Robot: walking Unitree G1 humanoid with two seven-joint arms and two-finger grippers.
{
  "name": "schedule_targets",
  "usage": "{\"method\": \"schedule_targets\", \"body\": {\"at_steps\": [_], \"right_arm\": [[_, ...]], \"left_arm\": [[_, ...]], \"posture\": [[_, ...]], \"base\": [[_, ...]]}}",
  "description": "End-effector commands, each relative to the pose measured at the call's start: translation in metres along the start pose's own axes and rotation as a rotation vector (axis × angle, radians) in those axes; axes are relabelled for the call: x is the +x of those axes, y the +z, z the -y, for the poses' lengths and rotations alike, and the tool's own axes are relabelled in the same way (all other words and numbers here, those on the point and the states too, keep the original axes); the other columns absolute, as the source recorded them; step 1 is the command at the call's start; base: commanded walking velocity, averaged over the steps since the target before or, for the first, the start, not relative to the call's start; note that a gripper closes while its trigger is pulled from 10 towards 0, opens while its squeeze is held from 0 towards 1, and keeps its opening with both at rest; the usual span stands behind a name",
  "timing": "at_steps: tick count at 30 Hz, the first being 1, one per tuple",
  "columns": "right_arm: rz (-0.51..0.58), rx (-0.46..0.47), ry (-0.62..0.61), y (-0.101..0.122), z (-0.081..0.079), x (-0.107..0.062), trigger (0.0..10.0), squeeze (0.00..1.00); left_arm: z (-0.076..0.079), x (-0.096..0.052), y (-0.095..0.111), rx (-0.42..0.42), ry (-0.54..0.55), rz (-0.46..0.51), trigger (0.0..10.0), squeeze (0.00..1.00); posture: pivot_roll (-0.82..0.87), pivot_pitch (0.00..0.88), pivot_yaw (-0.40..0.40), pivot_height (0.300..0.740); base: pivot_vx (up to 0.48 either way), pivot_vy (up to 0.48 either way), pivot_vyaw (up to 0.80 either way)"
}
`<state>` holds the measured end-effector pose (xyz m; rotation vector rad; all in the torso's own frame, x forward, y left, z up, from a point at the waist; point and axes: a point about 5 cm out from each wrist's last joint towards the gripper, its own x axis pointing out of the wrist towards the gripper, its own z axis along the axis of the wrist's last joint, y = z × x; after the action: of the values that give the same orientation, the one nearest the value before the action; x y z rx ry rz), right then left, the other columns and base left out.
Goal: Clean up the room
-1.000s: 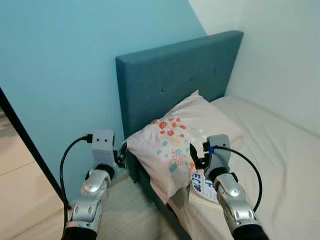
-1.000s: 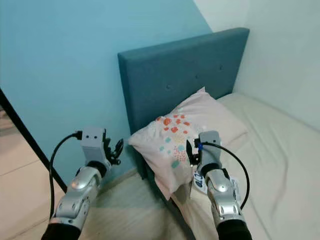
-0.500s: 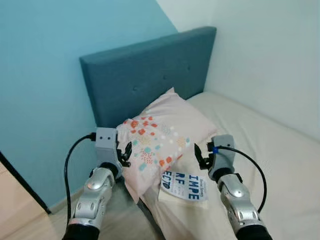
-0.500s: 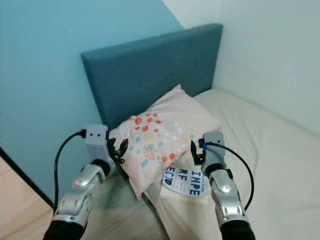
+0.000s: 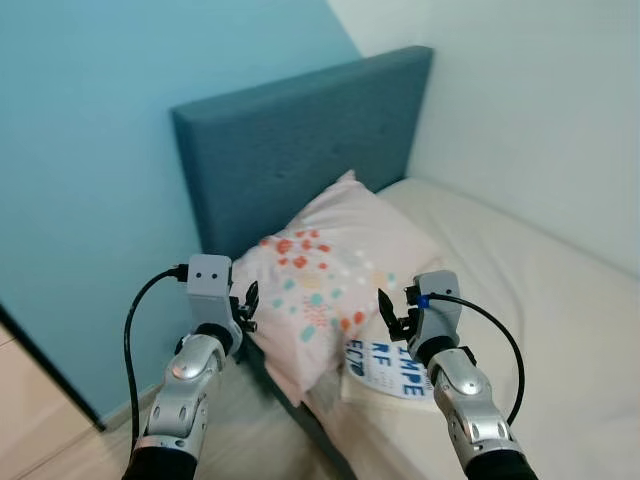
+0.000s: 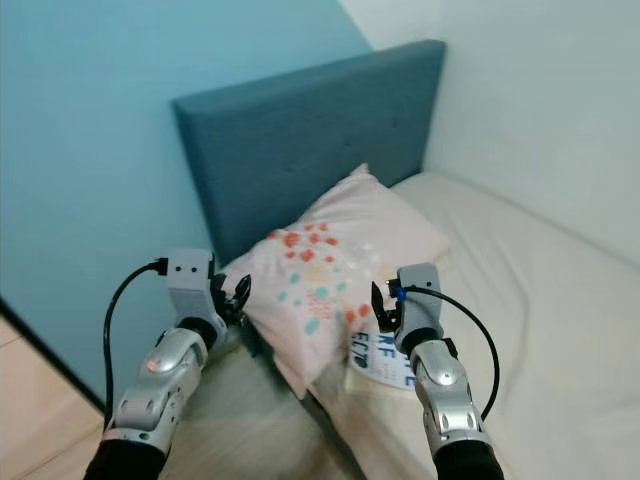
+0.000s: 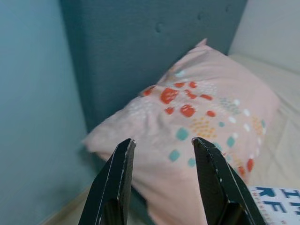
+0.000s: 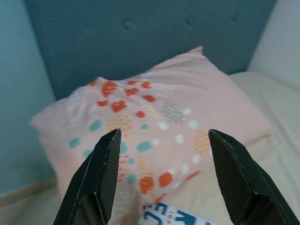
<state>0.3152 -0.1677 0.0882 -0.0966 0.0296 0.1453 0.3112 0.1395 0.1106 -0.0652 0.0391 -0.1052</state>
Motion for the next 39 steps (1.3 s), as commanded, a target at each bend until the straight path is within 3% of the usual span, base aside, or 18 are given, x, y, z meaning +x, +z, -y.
{"method": "schedule_targets", "body": {"at_steps": [1, 13, 17, 39], "right_arm": [[-0.01, 0.001, -0.009, -0.0024, 0.0024, -0.0019, 10.0, 0.0], [-0.005, 0.014, 0.006, -0.0028, 0.0024, -0.0036, 10.0, 0.0], [-0.016, -0.057, 0.061, -0.0036, -0.0045, -0.0036, 10.0, 0.0], [-0.027, -0.054, 0.06, -0.0064, -0.0037, -0.005, 10.0, 0.0]], "left_arm": [[0.0026, -0.002, -0.0042, 0.013, -0.011, -0.007, 10.0, 0.0], [0.0035, -0.0022, -0.0006, 0.001, -0.015, 0.029, 10.0, 0.0], [0.0033, -0.0024, 0.0004, -0.003, -0.018, 0.037, 10.0, 0.0], [0.0031, -0.0014, 0.0019, -0.016, -0.021, 0.052, 10.0, 0.0]], "posture": [[-0.01, 0.003, -0.02, 0.74], [-0.01, 0.003, -0.022, 0.74], [-0.01, 0.004, -0.022, 0.74], [-0.01, 0.0, -0.019, 0.74]], "base": [[0.0, 0.0, 0.0], [0.0, 0.0, 0.0], [0.308, 0.0, 0.8], [0.358, 0.0, 0.04]]}}
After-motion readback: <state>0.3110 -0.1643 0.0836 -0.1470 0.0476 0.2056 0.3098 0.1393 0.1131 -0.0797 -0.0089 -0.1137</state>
